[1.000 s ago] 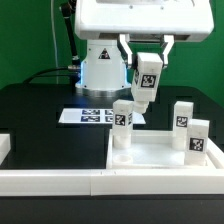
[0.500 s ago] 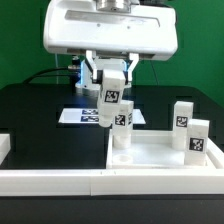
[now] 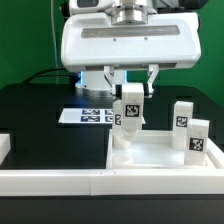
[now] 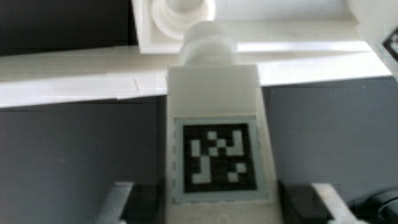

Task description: Assemble square table

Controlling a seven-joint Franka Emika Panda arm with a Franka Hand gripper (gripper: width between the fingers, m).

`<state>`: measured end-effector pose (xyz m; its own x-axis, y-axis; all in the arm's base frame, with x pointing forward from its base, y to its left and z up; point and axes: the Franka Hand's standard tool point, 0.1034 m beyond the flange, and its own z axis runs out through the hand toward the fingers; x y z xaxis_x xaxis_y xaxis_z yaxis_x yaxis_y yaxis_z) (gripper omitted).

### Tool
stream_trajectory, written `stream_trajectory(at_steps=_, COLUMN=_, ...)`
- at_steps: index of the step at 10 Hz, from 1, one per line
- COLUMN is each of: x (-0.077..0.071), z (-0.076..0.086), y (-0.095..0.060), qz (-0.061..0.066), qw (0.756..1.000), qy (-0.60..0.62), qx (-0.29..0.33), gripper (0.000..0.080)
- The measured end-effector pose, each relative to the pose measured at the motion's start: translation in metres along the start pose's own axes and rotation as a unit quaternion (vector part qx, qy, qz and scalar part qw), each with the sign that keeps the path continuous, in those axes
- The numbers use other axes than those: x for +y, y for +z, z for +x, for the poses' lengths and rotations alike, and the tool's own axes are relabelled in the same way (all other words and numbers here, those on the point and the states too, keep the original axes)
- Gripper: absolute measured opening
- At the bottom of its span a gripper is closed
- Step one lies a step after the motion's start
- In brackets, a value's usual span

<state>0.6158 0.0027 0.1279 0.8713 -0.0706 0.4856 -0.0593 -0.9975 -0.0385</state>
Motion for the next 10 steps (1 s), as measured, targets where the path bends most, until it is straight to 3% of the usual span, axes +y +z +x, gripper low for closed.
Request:
stream_trajectory(at_steps=2, x=0.000, z=-0.001, y=0.001, qz=0.000, qw=1.000, qy=0.000, qx=-0.001, gripper=0.0288)
stream_trajectory(at_steps=3, x=0.007, z=0.000, y=0.001, qz=-0.007, qw=1.000, qy=-0.008, qx=0.007, gripper=0.0289)
stream_trajectory(at_steps=4, x=0.029, z=-0.001, y=0.004, qz=-0.035, qw=0.999, qy=-0.016, qx=0.038, gripper=0.0288)
stream_trajectory(at_steps=6, x=0.031, z=-0.002, y=0.007, qz=-0.048, qw=0.997, qy=-0.001, qx=0.067, gripper=0.0289)
stream_trajectory(at_steps=9, x=0.034, z=-0.005, y=0.009, qz=-0.046, qw=0.997, qy=0.015, qx=0.064, gripper=0.0289)
stream_trajectory(at_steps=10, x=0.027, z=-0.009, y=0.012, qz=-0.042, qw=0.997, qy=0.019, qx=0.060, gripper=0.0288)
